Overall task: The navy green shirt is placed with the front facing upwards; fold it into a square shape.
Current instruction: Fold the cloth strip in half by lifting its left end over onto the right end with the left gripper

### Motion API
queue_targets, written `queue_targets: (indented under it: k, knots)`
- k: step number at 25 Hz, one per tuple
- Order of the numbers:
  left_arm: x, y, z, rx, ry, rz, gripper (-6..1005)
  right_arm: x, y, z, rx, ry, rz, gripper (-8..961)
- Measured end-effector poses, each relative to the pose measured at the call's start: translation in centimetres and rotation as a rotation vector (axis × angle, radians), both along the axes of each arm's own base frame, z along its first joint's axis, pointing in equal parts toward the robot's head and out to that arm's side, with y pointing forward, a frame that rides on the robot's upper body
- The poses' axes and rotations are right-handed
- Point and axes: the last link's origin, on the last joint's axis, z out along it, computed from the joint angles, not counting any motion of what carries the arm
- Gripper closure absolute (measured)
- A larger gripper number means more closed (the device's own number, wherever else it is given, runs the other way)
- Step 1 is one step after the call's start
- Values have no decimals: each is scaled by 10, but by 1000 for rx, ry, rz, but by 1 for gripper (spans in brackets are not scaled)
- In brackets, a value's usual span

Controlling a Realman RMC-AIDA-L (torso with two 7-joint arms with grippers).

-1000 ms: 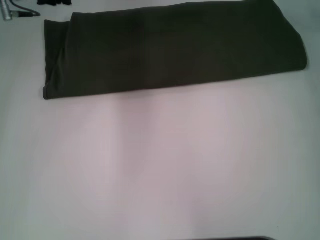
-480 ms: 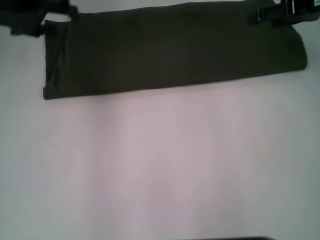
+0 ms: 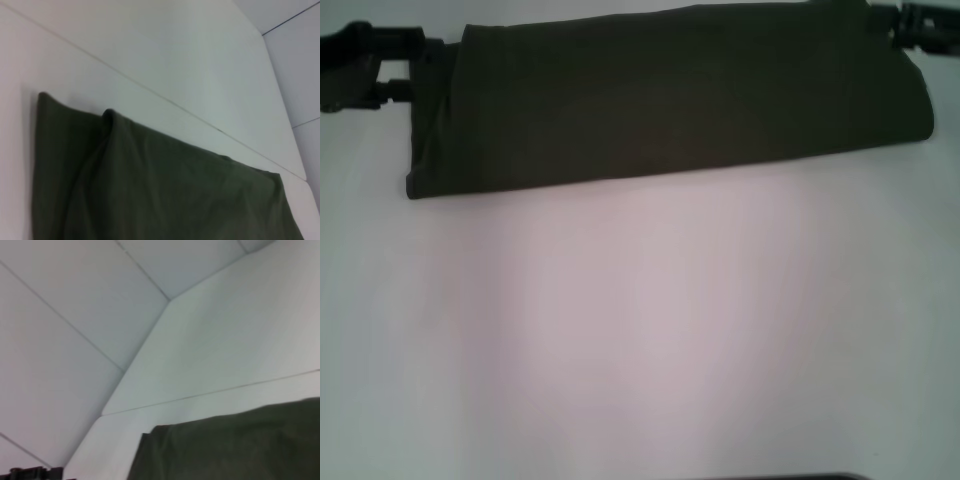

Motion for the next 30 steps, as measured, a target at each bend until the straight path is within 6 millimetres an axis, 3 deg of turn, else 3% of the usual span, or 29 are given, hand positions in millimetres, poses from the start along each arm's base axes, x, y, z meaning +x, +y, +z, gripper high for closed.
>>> queue_targets:
  k: [9, 21, 30]
  knots:
    - [-22, 0, -20, 28, 36, 36, 220, 32, -16, -14, 34, 5, -38, 6]
    - [-51, -12, -36, 13, 112, 111, 221, 35, -14, -17, 22, -37, -44, 6]
    - [-60, -14, -44, 0, 155, 142, 221, 36, -13, -16, 24, -32, -54, 7]
